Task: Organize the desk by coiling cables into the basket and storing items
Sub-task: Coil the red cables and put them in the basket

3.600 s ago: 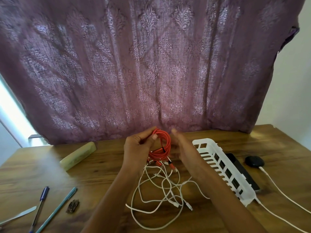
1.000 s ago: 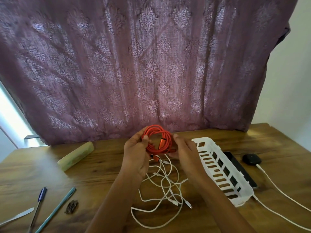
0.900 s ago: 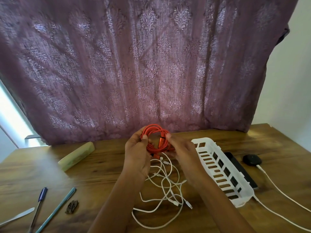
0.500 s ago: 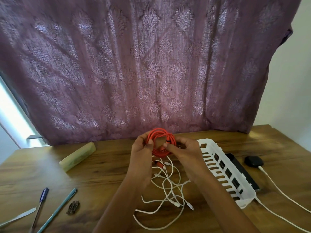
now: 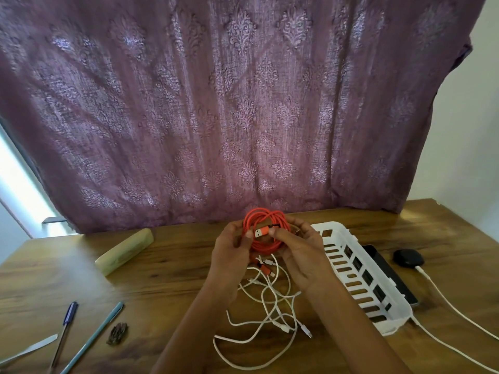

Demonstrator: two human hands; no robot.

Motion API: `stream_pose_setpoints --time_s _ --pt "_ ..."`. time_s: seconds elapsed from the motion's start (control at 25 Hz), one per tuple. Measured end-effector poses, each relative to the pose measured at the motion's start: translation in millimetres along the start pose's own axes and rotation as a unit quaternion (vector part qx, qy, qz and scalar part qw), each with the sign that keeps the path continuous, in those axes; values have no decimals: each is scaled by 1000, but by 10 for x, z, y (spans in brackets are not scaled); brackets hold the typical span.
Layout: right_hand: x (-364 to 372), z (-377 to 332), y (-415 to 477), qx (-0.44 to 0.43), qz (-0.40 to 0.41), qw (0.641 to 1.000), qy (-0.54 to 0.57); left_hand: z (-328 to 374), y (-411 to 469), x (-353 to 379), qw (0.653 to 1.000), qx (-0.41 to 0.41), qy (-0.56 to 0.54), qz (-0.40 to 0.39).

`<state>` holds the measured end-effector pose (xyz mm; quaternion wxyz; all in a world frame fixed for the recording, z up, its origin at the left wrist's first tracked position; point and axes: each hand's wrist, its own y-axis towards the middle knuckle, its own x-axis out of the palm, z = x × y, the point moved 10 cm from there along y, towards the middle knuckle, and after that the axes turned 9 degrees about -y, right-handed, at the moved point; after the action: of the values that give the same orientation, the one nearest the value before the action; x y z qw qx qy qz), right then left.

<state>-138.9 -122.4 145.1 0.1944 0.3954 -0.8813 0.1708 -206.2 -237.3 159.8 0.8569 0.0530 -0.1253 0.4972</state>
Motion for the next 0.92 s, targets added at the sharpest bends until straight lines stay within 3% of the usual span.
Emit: stream_pose_setpoints --time_s 0.28,0.68,0.92 --pt "158 83 11 47 -82 993 72 -46 32 72 995 -24 -88 -40" --pt "195 33 39 38 -113 993 15 -8 85 81 992 -32 -112 -55" --pt "110 48 44 40 -101 987 -118 -30 74 30 986 -44 -151 -55"
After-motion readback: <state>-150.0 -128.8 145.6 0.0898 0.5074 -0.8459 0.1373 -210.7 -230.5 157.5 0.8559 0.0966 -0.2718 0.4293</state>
